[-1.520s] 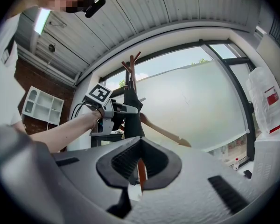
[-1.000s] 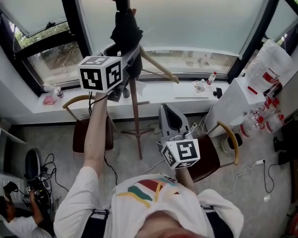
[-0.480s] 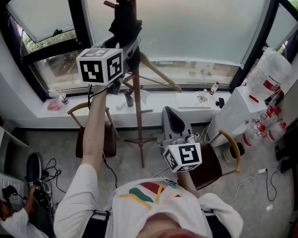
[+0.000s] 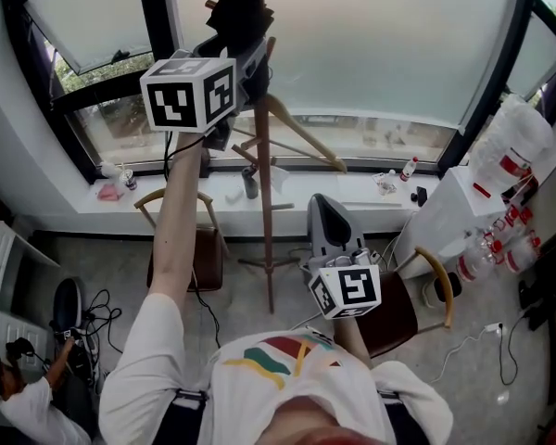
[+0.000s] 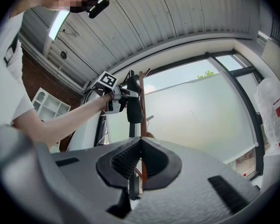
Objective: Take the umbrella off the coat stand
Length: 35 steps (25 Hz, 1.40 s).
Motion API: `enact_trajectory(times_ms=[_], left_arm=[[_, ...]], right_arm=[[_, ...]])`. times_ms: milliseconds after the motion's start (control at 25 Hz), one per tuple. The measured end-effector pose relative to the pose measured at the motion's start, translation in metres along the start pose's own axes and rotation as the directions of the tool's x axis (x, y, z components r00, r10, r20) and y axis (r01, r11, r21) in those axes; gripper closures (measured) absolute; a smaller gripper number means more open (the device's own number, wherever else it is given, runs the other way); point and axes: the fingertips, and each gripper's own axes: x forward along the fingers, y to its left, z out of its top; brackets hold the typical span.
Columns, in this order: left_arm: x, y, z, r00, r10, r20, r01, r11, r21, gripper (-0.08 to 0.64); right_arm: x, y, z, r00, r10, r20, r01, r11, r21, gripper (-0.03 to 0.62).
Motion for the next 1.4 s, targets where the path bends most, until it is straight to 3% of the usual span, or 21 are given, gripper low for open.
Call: enact_trajectory(times_ms=[280,920,1200,1400], left_arm=[[-0.033,0.002,0.019,0.993,0.072,0.089,-0.076,0.996,0.044,0.339],[-0.140,-0.038,0.002,0.959,0.133,0.251,-0.159,0.984,0.086,0.339],[-0.166,-0.063,-0.031,0.948,0.166,0.271,-0.199,0.975,0.098,0.339],[-0.178,-0.076,-0.078,0.956,0.177,0.235,-0.193,0.980,0.046,0.339]], right_arm=[[0.000,0.000,-0.001,1.000,0.008,-0.005,-0.008,1.000,-0.005,0.592],[0.006,0.036,-0.015,0.994,0.106,-0.031,-0.107,0.993,-0.049,0.592],[0.008,0.046,-0.017,0.992,0.124,-0.021,-0.125,0.989,-0.082,0.592],[0.008,0.045,-0.022,0.994,0.107,-0.034,-0.110,0.988,-0.112,0.592]])
